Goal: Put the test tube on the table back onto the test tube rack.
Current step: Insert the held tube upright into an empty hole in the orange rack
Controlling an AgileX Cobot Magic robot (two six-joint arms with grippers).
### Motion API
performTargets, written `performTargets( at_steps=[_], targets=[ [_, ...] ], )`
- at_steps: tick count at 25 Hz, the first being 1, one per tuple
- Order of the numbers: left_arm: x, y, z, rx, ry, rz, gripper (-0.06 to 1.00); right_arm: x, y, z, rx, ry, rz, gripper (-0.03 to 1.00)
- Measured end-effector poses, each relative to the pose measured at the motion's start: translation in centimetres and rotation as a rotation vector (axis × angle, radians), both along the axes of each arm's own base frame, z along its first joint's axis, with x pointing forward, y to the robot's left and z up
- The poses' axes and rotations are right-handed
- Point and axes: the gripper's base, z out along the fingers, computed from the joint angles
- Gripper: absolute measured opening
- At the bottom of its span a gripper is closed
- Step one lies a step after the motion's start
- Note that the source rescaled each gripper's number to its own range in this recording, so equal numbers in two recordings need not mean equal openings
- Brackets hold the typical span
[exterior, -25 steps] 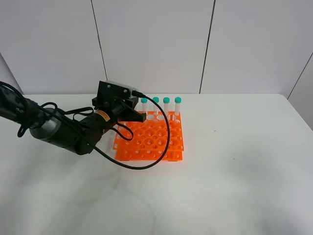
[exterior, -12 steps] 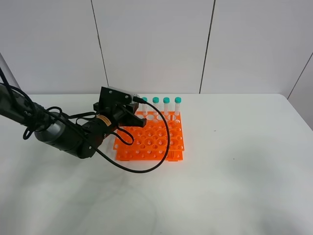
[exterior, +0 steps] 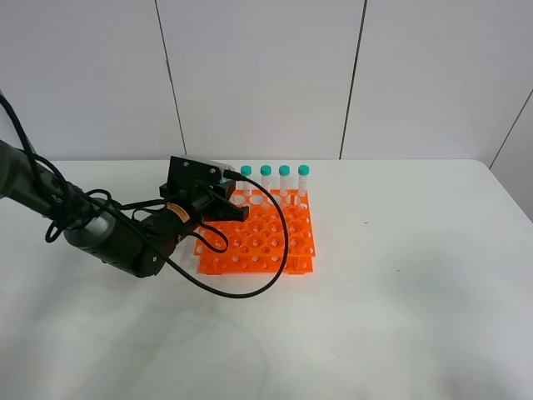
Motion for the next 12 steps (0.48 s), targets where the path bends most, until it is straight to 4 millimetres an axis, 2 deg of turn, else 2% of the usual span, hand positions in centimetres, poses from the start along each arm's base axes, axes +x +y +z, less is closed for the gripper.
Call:
performTargets(
  at_steps=[9,12],
  targets=[
    [-0.12,0.05,-0.09,-0.002,-0.001,0.000,0.00,0.00,0.00,0.00,0.000,0.000,0.000,0.67],
    [-0.15,0.07,-0.14,-0.009,0.007,0.001,0.08,0.00,0.00,0.00,0.000,0.000,0.000,0.67]
  ],
)
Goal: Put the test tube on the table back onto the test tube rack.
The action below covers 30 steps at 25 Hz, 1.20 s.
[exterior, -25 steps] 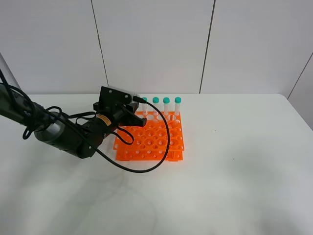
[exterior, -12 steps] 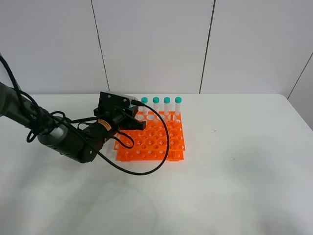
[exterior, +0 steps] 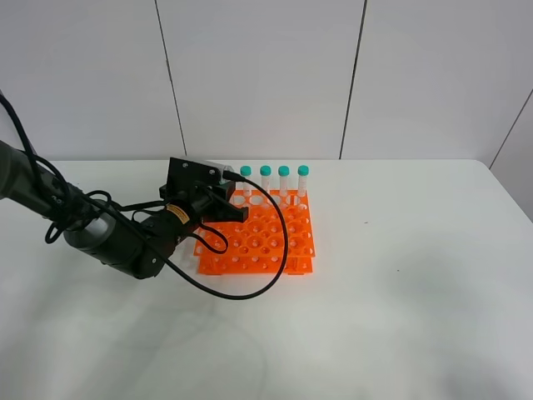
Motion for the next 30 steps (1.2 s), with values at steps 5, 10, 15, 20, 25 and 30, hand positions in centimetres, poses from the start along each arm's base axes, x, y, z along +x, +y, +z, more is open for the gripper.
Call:
performTargets(
  at_steps=[5,10,15,20,25,30],
  targets=[
    [0.0,0.0,0.0,-0.006,0.000,0.000,0.17,0.0,0.0,0.0,0.000,0.000,0.000,0.67],
    [0.0,0.0,0.0,-0.007,-0.001,0.000,0.18,0.0,0.0,0.0,0.000,0.000,0.000,0.67],
    [0.0,0.0,0.0,-0.008,0.000,0.001,0.18,0.0,0.0,0.0,0.000,0.000,0.000,0.67],
    [0.0,0.0,0.2,-0.010,-0.004,0.001,0.18,0.0,0.0,0.0,0.000,0.000,0.000,0.67],
    [0.1,0.0,1.7,-0.027,-0.040,0.000,0.18,0.0,0.0,0.0,0.000,0.000,0.000,0.67],
    [0.1,0.0,3.3,-0.044,-0.073,0.000,0.18,0.0,0.0,0.0,0.000,0.000,0.000,0.67]
  ],
)
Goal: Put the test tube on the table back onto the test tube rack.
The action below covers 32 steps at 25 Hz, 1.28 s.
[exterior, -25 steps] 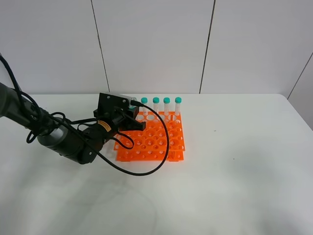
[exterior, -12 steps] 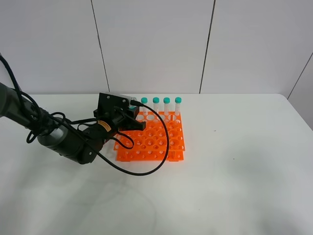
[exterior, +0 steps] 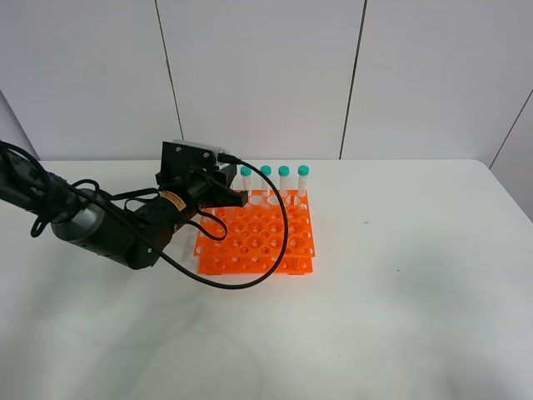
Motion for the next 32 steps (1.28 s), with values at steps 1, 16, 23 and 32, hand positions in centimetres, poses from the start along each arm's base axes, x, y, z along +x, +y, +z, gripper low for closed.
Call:
performTargets(
  at_steps=[1,16,23,32],
  targets=[
    [0.0,0.0,0.4,-0.004,-0.008,0.000,0.18,0.0,0.0,0.0,0.000,0.000,0.000,0.67],
    [0.0,3.6,6.1,0.059,0.113,0.045,0.18,0.0,0.0,0.0,0.001,0.000,0.000,0.67],
    [0.1,9.8,8.1,0.118,0.268,0.182,0.18,0.0,0.0,0.0,0.001,0.000,0.000,0.67],
    [-2.0,16.4,8.8,0.223,0.544,0.322,0.50,0.0,0.0,0.0,0.001,0.000,0.000,0.67]
  ],
)
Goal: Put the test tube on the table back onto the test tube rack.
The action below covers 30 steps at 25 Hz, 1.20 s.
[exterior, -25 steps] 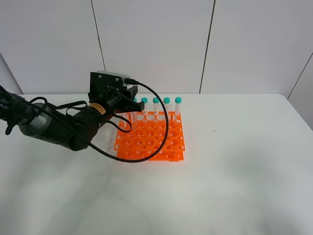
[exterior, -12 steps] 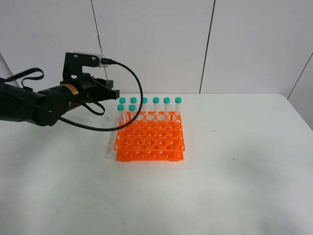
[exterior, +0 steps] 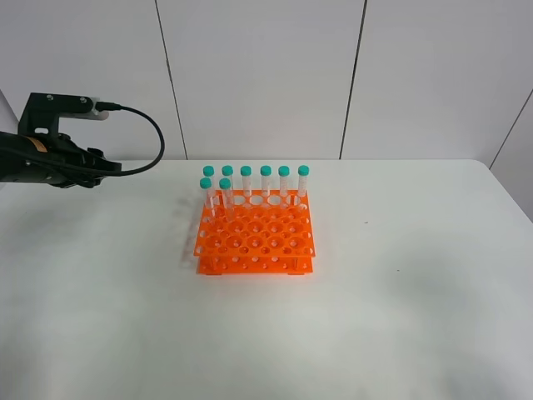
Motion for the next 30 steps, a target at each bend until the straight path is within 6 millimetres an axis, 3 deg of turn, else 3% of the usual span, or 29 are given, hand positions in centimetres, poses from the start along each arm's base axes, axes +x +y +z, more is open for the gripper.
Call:
performTargets(
  at_steps=[1,3,6,12,22,30],
  targets=[
    [-0.4,0.2,0.1,0.002,0.035,0.008,0.67,0.0,0.0,0.0,0.000,0.000,0.000,0.67],
    [-1.2,0.3,0.5,-0.001,0.094,0.020,0.86,0.0,0.0,0.0,0.000,0.000,0.000,0.67],
    [-2.9,0.4,0.9,0.003,0.226,0.035,0.96,0.0,0.0,0.0,0.000,0.000,0.000,0.67],
    [-7.2,0.6,2.3,0.020,0.501,0.061,1.00,0.0,0.0,0.0,0.000,0.000,0.000,0.67],
    [-14.7,0.3,6.9,-0.040,0.693,0.080,1.00,0.0,0.0,0.0,0.000,0.000,0.000,0.67],
    [-20.4,0.4,11.5,-0.025,0.437,0.050,1.00,0.0,0.0,0.0,0.001,0.000,0.001,0.67]
  ],
)
